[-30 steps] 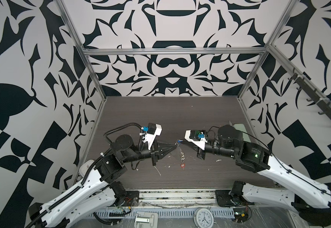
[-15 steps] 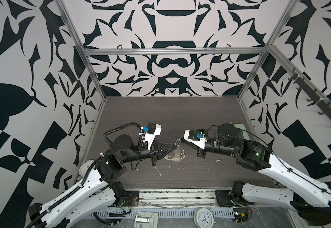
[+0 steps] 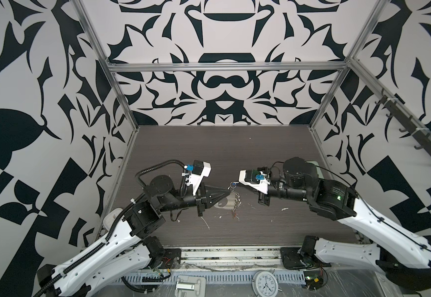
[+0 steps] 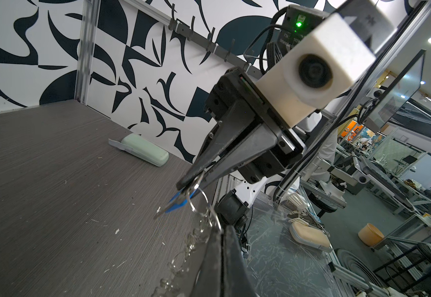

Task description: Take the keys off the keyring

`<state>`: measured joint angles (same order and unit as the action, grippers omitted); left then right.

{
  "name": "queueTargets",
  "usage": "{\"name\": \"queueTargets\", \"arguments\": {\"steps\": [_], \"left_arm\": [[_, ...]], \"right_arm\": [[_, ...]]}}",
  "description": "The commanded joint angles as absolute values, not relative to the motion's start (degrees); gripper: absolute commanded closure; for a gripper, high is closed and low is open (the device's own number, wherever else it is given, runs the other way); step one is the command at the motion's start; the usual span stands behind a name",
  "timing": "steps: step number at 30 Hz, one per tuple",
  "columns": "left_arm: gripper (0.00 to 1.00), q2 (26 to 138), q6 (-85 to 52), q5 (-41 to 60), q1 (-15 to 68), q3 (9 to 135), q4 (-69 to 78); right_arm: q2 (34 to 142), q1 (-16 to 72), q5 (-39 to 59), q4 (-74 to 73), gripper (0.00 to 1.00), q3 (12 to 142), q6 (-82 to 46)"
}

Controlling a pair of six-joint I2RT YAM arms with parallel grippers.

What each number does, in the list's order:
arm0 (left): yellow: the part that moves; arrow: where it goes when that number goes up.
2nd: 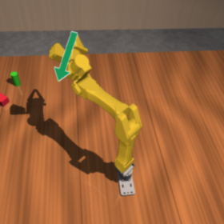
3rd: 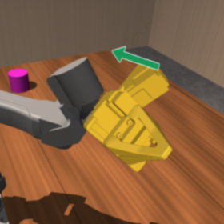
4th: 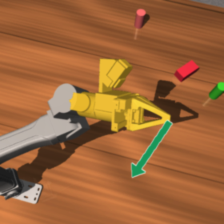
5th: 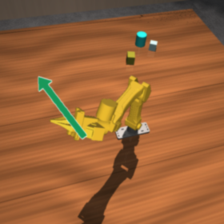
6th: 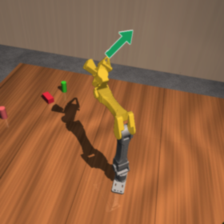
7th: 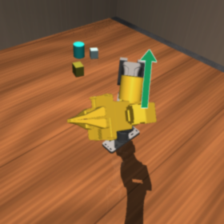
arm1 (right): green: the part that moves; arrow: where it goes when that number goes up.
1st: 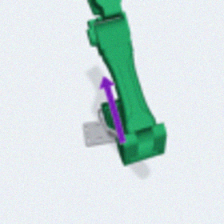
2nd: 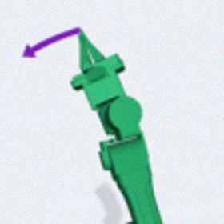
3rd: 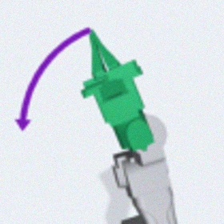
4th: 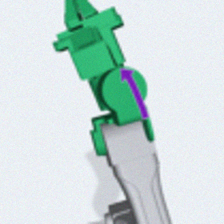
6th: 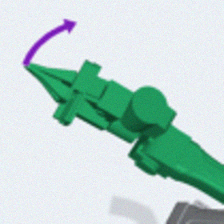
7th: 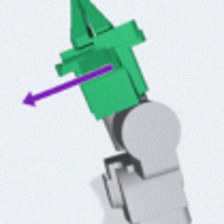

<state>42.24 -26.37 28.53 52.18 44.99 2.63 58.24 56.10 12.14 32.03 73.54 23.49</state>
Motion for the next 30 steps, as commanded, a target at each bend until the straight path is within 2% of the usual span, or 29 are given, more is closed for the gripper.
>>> {"name": "queueTargets", "arguments": {"steps": [1,14,19,24,30], "left_arm": [[1.00,42.18,-25.80,41.04,54.13,45.68,-4.91],[1.00,41.05,-23.47,35.36,54.14,46.23,-3.79],[1.00,40.30,-20.78,29.10,54.19,47.52,-6.15],[1.00,37.10,-18.38,22.68,54.23,45.01,-1.59],[1.00,35.34,-16.77,21.57,54.21,42.48,5.78]], "right_arm": [[57.66,54.00,1.67,21.53,1.00,78.70,23.68],[57.39,54.70,5.68,18.58,1.00,73.77,16.76],[57.80,55.14,7.60,18.63,1.00,73.48,11.38],[57.67,56.11,10.54,16.40,1.00,70.88,5.60],[56.19,57.30,10.85,13.81,1.00,67.04,2.56]]}}
